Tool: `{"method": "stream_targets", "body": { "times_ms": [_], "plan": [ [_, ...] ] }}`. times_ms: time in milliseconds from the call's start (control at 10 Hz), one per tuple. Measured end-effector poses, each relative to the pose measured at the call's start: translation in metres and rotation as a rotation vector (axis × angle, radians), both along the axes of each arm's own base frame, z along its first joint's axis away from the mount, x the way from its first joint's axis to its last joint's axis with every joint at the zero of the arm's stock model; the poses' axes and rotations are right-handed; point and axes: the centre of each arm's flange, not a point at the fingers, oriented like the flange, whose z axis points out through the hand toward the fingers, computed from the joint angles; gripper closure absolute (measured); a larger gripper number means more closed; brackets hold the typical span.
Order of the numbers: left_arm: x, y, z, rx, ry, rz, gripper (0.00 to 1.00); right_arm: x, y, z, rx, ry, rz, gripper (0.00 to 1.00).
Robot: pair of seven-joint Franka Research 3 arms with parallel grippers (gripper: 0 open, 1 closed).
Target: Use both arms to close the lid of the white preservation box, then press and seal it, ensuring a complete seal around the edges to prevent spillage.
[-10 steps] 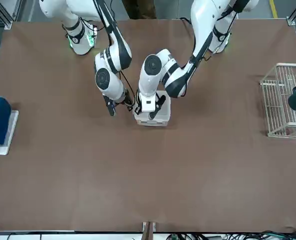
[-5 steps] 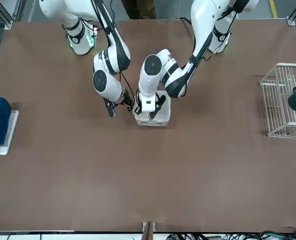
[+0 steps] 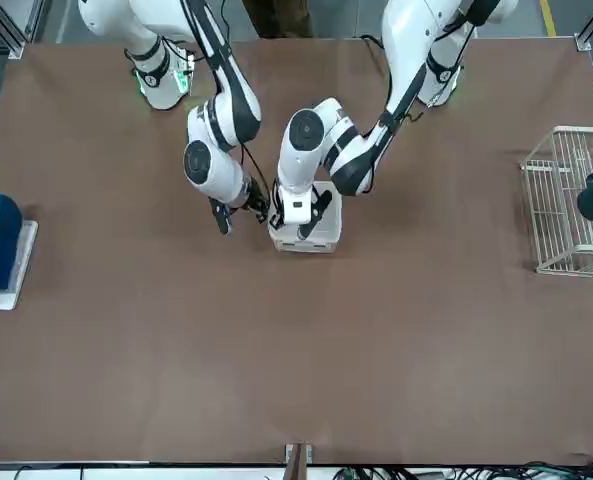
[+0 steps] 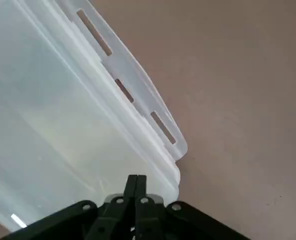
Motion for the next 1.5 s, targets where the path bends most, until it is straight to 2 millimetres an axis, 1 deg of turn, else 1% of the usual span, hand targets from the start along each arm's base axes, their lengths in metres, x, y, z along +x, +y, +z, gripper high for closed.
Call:
{"method": "stream_targets", "body": {
  "times_ms": [200, 1100, 1500],
  "plan": [
    [0.0002, 0.0001, 0.0, 0.0, 0.0, 0.0, 0.99, 0.0004, -0.0029, -0.0017, 0.021, 0.001, -0.001, 0.94],
    [0.0005, 0.0003, -0.0002, 0.0, 0.0, 0.001, 0.99, -0.0031, -0.0026, -0.0041, 0.033, -0.023, -0.009, 0.95],
    [0.0007, 0.0003, 0.0001, 0.0, -0.001, 0.001, 0.99, -0.0042, -0.0025, -0.0085, 0.044, -0.032, -0.035, 0.96]
  ]
}}
